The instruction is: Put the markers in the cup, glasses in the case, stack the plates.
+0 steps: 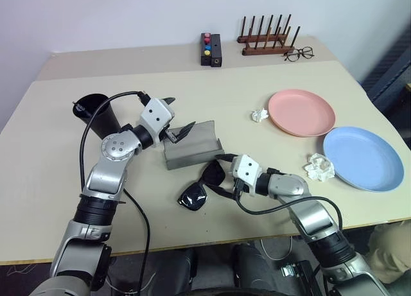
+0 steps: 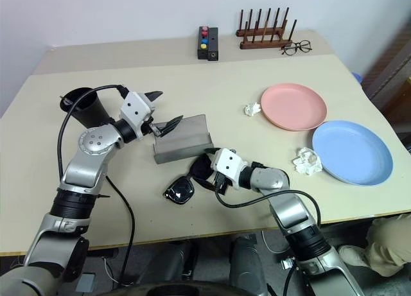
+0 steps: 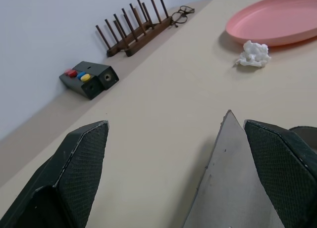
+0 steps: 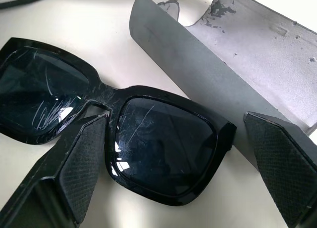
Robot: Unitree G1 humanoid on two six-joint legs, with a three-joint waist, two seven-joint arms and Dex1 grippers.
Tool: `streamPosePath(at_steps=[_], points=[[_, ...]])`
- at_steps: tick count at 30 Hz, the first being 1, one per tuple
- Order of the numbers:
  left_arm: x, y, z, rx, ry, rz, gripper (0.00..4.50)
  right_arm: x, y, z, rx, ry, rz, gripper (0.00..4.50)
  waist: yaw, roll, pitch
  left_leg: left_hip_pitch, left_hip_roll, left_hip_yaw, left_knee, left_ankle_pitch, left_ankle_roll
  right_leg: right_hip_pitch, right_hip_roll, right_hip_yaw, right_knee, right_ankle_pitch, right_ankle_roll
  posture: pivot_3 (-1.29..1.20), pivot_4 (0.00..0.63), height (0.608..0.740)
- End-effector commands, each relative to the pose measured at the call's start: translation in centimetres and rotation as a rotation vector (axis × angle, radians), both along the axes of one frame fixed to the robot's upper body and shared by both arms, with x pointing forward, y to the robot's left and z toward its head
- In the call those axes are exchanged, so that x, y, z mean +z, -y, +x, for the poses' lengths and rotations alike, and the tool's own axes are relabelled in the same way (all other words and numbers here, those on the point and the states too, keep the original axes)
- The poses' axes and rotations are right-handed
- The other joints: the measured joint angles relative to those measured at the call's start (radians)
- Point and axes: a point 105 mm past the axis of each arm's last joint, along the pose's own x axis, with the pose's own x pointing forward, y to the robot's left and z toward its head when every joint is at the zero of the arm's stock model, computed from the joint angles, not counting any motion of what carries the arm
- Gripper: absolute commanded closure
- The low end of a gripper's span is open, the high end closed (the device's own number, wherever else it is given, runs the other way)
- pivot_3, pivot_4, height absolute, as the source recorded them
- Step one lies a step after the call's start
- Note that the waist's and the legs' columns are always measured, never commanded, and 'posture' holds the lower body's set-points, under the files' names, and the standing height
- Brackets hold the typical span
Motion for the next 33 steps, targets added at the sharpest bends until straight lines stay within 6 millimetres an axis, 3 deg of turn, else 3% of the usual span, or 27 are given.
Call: streamPosePath(at_steps=[1, 7, 11, 15, 19, 22, 29, 33], points=[[1.2, 0.5, -0.4, -0.013, 0.059, -0.002, 0.03, 1.3, 0.1, 0.2, -0.007, 0.057, 0.004, 0.0, 0.0, 0.0, 0.0, 0.0, 0.0, 0.0, 0.0, 0.0, 0.0, 0.0, 0.0, 0.0, 0.0, 0.0, 0.0, 0.0, 0.15, 0.74], [1.3, 0.5, -0.6, -0.03, 0.055, 0.005, 0.03, 1.2, 0.9, 1.2, -0.075, 0.086, -0.008, 0.0, 0.0, 0.0, 0.0, 0.0, 0.0, 0.0, 0.0, 0.0, 0.0, 0.0, 0.0, 0.0, 0.0, 0.0, 0.0, 0.0, 0.15, 0.74], [1.6, 0.2, -0.9, -0.055, 0.041, 0.004, 0.03, 2.8, 1.1, 1.4, -0.089, 0.103, 0.073, 0.0, 0.0, 0.0, 0.0, 0.0, 0.0, 0.0, 0.0, 0.0, 0.0, 0.0, 0.0, 0.0, 0.0, 0.0, 0.0, 0.0, 0.15, 0.74], [1.8, -0.1, -1.6, -0.095, -0.004, 0.002, 0.03, 5.1, 1.7, -0.6, -0.004, 0.056, 0.151, 0.0, -0.001, 0.0, 0.0, -0.002, 0.0, 0.0, 0.0, 0.0, 0.0, -0.002, 0.0, 0.0, 0.0, 0.0, 0.0, 0.0, 0.15, 0.74], [1.9, -0.5, -1.9, -0.129, -0.1, -0.03, 0.03, 5.6, 3.2, -3.3, 0.073, -0.03, 0.119, 0.0, 0.003, 0.0, 0.0, -0.002, 0.0, -0.001, 0.0, 0.0, 0.0, -0.001, 0.0, 0.0, -0.001, 0.0, 0.0, 0.0, 0.15, 0.74], [1.9, -0.2, -2.6, -0.197, -0.198, -0.053, 0.03, 6.0, 4.4, -3.9, 0.07, -0.052, 0.093, 0.0, 0.0, 0.0, 0.0, -0.002, 0.0, -0.001, 0.0, 0.0, 0.001, -0.001, 0.0, 0.0, -0.001, 0.0, 0.0, 0.0, 0.15, 0.74], [1.8, 0.8, -6.4, -0.483, -0.521, -0.012, 0.03, 6.3, 8.7, -2.0, -0.03, -0.053, 0.037, 0.0, -0.001, 0.0, 0.001, -0.002, 0.0, -0.001, 0.0, -0.001, 0.001, -0.001, 0.0, 0.0, -0.001, 0.0, 0.0, 0.0, 0.15, 0.74], [0.7, 0.8, -7.9, -0.572, -0.633, 0.088, 0.03, 5.8, 10.2, -1.1, -0.04, -0.059, -0.002, 0.0, -0.001, 0.0, 0.001, -0.002, 0.0, 0.0, 0.0, -0.001, 0.001, -0.001, 0.0, 0.0, -0.001, 0.0, 0.0, 0.0, 0.15, 0.74]])
